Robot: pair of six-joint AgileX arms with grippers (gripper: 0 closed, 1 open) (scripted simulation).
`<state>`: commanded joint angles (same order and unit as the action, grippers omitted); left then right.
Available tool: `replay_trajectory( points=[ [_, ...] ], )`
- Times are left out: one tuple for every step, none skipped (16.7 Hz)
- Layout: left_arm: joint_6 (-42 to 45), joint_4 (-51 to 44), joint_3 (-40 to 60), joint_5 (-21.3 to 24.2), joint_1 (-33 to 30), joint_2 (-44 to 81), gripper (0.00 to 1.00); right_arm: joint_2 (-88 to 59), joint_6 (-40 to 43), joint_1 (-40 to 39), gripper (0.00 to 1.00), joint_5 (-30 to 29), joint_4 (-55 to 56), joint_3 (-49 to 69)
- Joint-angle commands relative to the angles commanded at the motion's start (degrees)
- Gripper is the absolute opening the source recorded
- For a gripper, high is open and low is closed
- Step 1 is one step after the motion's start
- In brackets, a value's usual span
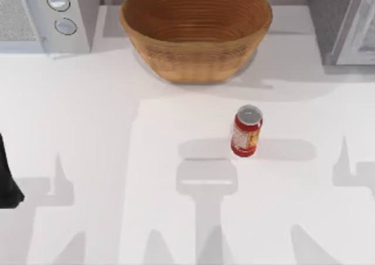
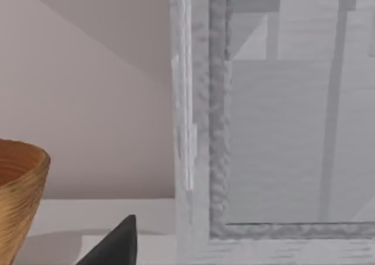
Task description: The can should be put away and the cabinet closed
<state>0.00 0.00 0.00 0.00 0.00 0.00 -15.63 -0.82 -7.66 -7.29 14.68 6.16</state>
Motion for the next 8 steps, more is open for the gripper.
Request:
replay_trajectory(
  points=[
    [0.0,0.0,0.0,0.0,0.0,0.0,1.00,-4.1,-0.1,-1.7,1.00,-1.7,3.1,1.0],
    [0.0,0.0,0.0,0.0,0.0,0.0,1.00,-8.7,-0.3,-3.6,1.00,-3.6,6.5,2.0],
    [0.0,0.0,0.0,0.0,0.0,0.0,1.00,-13.5,-0.4,-5.5,1.00,-5.6,10.0,3.1],
    [0.0,0.0,0.0,0.0,0.0,0.0,1.00,-18.7,-0.5,-7.6,1.00,-7.7,13.7,4.3],
    [0.0,0.0,0.0,0.0,0.0,0.0,1.00,-24.0,-0.7,-9.7,1.00,-9.9,17.6,5.5],
    [0.0,0.0,0.0,0.0,0.0,0.0,1.00,-29.6,-0.7,-11.9,1.00,-12.2,21.5,6.8],
    [0.0,0.0,0.0,0.0,0.0,0.0,1.00,-35.4,-0.8,-14.1,1.00,-14.5,25.6,8.1],
    [0.0,0.0,0.0,0.0,0.0,0.0,1.00,-41.2,-0.9,-16.4,1.00,-16.9,29.8,9.5]
  ],
)
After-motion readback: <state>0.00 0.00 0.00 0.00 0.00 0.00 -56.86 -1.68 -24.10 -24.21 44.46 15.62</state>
